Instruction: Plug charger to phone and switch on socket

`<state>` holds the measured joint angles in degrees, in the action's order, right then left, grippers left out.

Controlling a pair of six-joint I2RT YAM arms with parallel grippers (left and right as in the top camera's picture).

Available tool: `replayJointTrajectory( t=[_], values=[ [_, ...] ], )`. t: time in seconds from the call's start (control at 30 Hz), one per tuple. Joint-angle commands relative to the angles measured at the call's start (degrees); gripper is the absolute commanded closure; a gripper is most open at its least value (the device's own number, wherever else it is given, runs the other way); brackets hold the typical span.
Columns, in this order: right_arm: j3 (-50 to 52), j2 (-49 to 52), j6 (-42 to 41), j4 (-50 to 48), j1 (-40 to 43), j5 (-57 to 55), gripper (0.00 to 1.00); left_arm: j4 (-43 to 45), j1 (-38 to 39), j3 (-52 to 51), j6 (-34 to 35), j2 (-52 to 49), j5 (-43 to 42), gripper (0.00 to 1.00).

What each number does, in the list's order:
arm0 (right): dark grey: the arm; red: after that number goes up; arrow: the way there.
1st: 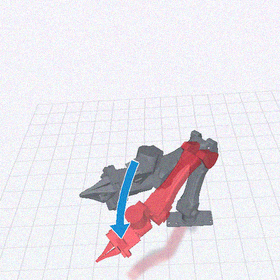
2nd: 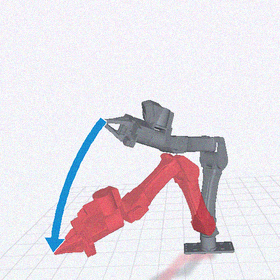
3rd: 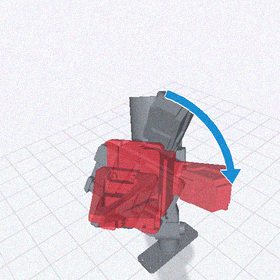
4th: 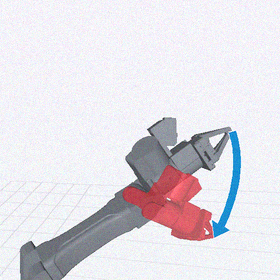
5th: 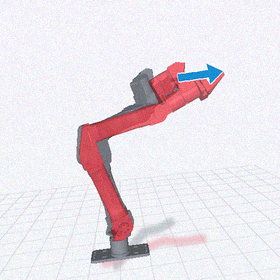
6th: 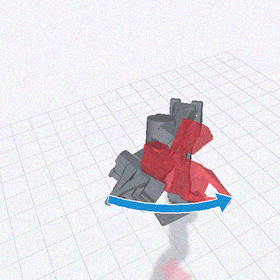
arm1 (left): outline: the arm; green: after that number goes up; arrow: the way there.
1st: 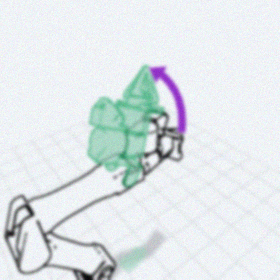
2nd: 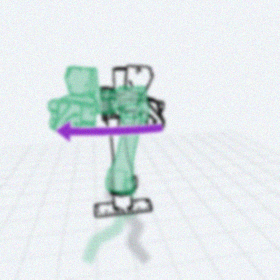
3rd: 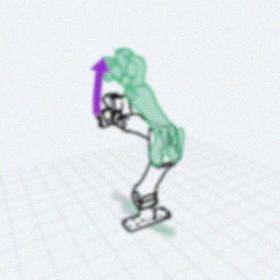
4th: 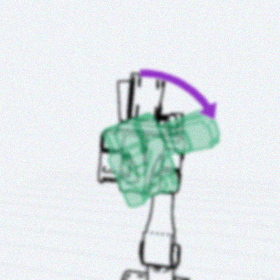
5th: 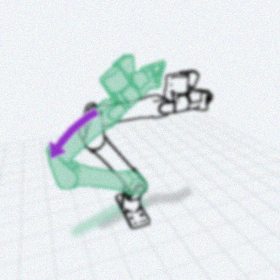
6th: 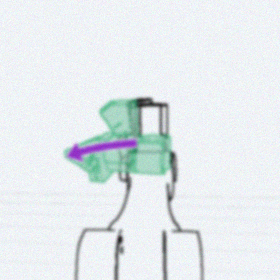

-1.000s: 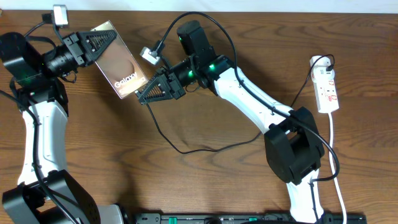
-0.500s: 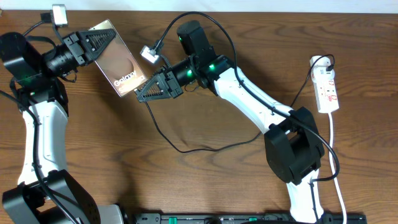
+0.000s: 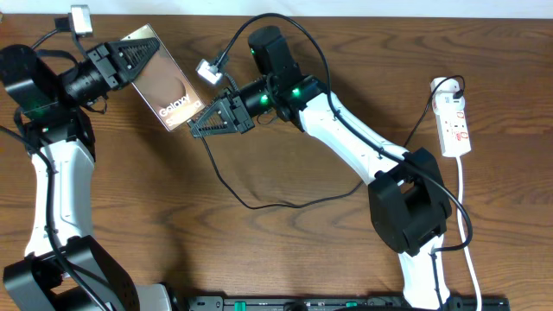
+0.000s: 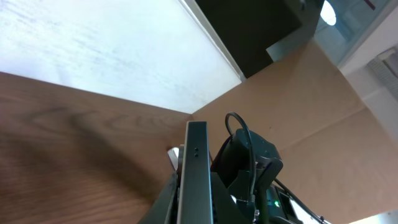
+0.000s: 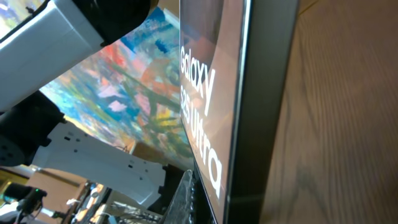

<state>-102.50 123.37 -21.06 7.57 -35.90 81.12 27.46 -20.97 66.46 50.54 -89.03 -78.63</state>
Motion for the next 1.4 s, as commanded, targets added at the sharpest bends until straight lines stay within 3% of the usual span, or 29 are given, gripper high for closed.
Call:
replayJointTrajectory(
  t=[0.0, 0.53, 1.37],
  values=[
    [-1.53, -0.02, -0.83, -1.90, 2.08, -5.81, 0.99, -0.33, 2.45, 0.24, -0.68, 0.28, -6.56, 0.92],
    [-1.53, -0.02, -4.87, -7.65, 2.34, -6.64, 0.99, -0.35, 2.58, 0.24, -0.79, 0.28, -7.54, 0.93],
    [-1.53, -0.02, -5.09, -7.58, 2.56, -6.62, 0.98, -0.35, 2.49, 0.24, -0.81, 0.28, -7.69, 0.93]
  ],
)
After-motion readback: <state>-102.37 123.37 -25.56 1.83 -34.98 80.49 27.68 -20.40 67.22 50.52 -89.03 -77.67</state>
